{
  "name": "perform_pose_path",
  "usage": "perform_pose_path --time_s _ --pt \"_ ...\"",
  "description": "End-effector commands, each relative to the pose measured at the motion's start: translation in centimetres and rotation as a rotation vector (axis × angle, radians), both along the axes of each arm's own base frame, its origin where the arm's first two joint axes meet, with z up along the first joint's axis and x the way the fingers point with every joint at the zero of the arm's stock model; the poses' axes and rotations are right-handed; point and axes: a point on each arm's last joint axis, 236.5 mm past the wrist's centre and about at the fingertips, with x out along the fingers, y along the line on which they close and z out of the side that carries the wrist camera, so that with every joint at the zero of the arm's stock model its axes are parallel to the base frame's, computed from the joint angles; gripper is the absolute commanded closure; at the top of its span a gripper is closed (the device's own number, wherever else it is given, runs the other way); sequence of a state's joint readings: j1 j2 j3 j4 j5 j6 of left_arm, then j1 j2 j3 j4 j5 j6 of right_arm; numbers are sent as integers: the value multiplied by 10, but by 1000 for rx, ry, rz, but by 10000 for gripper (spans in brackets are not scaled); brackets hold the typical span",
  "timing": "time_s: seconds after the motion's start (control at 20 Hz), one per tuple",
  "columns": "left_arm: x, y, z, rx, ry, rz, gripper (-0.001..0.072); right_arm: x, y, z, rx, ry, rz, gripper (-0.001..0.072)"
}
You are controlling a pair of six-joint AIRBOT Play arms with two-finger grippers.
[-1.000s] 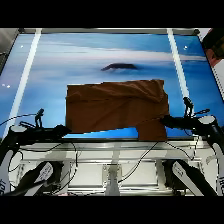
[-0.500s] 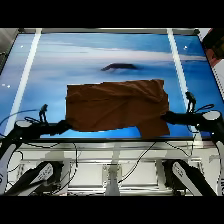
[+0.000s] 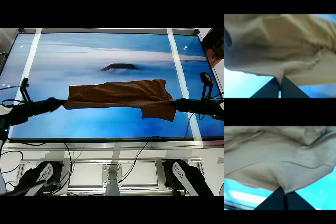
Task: Fold the clothes and pants, and hang the long-sleeved shirts on hangers.
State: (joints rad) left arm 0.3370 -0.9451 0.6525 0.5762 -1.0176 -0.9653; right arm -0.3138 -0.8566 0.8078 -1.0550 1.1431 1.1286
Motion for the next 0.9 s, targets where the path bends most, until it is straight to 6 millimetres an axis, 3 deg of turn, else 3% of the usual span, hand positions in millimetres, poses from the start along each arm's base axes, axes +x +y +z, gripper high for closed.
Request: perform_pose_path --time_s 0.0,0.15,0.4,0.55,0.7,0.85 --pt "16 8 21 6 -73 50 688 5 5 2 -117 -12 43 703" --pt "22 15 22 20 -88 80 688 18 17 8 -134 -63 27 703" --pt "52 44 39 13 -183 258 688 72 12 34 -85 -260 -139 703" --pt "73 55 35 65 -221 348 689 99 6 11 -47 -252 -213 703" --pt "95 38 10 77 -202 382 689 116 5 -28 -34 -162 -228 704" --pt "120 22 -16 124 -180 382 690 141 3 -40 -43 -130 -222 703"
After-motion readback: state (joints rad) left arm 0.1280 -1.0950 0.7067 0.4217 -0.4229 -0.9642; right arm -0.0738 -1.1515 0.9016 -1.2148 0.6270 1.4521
